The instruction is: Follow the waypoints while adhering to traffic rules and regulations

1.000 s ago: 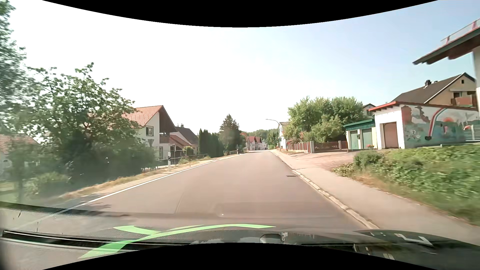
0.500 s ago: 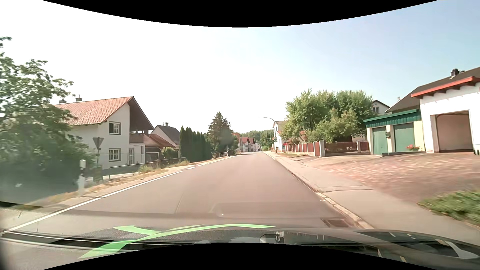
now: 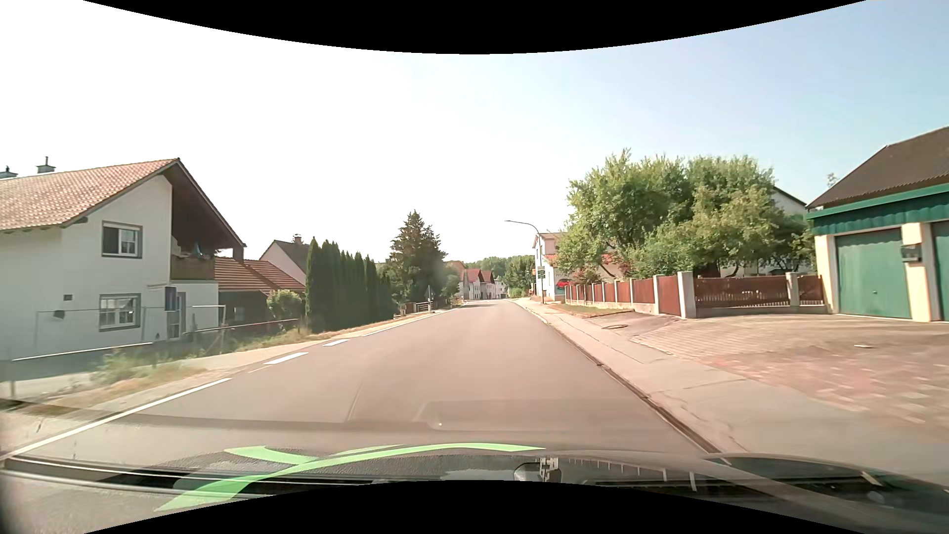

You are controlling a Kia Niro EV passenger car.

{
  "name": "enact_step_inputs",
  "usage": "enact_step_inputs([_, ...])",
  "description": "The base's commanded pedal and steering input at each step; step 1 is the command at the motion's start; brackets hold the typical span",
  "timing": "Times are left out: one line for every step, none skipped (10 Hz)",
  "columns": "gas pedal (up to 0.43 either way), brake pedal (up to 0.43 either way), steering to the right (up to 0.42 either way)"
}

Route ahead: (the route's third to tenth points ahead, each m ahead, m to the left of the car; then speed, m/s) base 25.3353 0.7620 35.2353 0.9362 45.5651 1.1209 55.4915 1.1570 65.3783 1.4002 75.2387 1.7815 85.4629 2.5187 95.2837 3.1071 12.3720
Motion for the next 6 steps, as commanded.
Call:
enact_step_inputs([0.11,0.0,0.007])
enact_step_inputs([0.118,0.0,0.006])
enact_step_inputs([0.118,0.0,0.005])
enact_step_inputs([0.13,0.0,0.005])
enact_step_inputs([0.138,0.0,0.005])
enact_step_inputs([0.15,0.0,0.005])
